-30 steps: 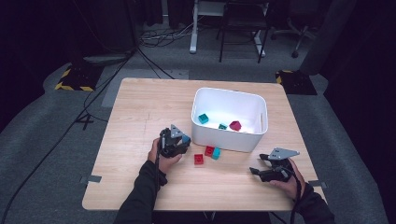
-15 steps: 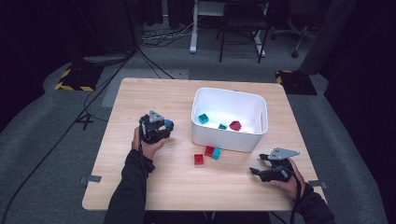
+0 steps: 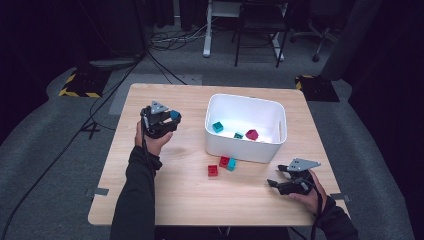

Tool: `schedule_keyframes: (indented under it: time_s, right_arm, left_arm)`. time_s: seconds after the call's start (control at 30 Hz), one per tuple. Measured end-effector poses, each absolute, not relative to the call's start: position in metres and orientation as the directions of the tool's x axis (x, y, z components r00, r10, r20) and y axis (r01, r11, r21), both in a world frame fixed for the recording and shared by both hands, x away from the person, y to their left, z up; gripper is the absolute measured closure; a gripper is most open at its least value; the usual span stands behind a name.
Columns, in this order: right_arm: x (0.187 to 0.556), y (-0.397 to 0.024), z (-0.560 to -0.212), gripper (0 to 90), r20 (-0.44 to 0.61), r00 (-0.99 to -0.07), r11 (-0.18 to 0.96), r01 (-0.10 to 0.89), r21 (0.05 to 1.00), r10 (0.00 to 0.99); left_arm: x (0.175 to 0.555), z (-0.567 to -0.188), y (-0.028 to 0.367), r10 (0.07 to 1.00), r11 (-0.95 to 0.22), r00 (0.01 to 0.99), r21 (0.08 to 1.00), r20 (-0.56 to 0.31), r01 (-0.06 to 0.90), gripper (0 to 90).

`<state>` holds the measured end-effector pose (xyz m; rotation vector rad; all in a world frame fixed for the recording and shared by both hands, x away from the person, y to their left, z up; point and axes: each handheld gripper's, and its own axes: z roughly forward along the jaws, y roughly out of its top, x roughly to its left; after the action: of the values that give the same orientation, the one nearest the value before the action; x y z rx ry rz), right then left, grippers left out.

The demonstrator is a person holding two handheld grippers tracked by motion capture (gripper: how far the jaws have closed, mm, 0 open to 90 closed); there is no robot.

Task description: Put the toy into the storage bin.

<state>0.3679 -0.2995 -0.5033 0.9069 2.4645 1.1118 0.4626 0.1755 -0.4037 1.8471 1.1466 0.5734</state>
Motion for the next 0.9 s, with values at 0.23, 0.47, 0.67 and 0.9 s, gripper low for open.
schedule_keyframes:
  time_s: [0.23,0.47,0.67,0.9]
  right_arm:
    - [0.368,-0.300,-0.503,24.2,-0.005,-0.761,0.506,0.426,0.750,0.648]
    - [0.368,-0.300,-0.503,24.2,-0.005,-0.761,0.506,0.426,0.750,0.648]
    - [0.368,-0.300,-0.503,24.2,-0.005,-0.761,0.506,0.427,0.750,0.648]
    - [0.368,-0.300,-0.503,24.2,-0.005,-0.761,0.506,0.426,0.750,0.648]
  left_arm:
    - [0.466,-0.384,0.166,0.876,-0.186,0.479,0.874,-0.059,0.449,56.7]
    - [0.465,-0.368,0.145,0.850,-0.187,0.523,0.888,-0.068,0.420,56.7]
    - [0.466,-0.358,0.128,0.835,-0.214,0.549,0.896,-0.039,0.390,56.7]
    - [0.467,-0.349,0.105,0.799,-0.222,0.599,0.903,-0.046,0.367,56.7]
